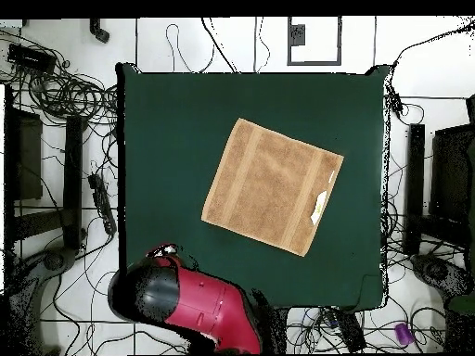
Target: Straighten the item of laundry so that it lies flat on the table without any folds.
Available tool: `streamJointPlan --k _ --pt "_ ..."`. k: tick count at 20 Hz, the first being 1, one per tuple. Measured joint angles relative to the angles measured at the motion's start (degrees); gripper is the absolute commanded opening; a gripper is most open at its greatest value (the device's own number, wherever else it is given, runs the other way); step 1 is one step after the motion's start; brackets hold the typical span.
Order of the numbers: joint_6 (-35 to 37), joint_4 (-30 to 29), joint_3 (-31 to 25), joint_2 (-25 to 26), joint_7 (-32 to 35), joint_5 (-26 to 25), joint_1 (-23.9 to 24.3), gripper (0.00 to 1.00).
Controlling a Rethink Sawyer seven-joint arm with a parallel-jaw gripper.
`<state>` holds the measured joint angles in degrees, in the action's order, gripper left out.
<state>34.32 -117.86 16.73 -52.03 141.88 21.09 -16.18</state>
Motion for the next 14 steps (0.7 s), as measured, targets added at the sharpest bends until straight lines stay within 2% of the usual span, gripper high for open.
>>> streamJointPlan --k 14 --pt "2.89 6.0 7.44 -4.15 0.0 -5.37 0.86 1.0"
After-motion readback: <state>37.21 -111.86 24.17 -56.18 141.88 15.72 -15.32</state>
